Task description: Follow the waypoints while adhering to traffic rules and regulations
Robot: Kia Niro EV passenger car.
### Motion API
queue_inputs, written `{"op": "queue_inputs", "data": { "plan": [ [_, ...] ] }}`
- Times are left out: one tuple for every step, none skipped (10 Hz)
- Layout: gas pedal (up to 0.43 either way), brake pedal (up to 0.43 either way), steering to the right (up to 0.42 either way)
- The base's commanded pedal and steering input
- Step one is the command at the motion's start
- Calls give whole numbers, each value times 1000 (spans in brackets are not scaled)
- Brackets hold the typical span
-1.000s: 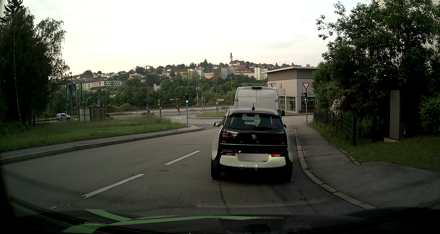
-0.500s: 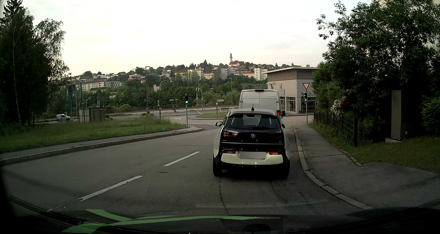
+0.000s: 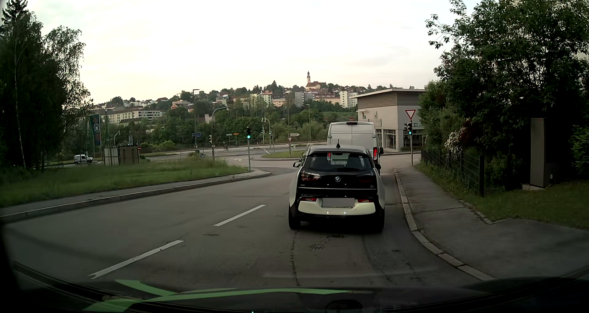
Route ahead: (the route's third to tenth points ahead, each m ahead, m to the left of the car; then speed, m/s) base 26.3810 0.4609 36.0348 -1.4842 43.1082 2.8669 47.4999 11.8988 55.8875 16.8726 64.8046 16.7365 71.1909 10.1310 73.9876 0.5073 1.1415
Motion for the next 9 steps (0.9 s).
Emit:
{"op": "queue_inputs", "data": {
  "plan": [
    [0, 110, -10],
    [0, 110, -11],
    [0, 110, -10],
    [0, 110, -10],
    [0, 73, -9],
    [0, 43, -5],
    [0, 18, -1],
    [0, 6, 3],
    [0, 6, 8]
  ]
}}
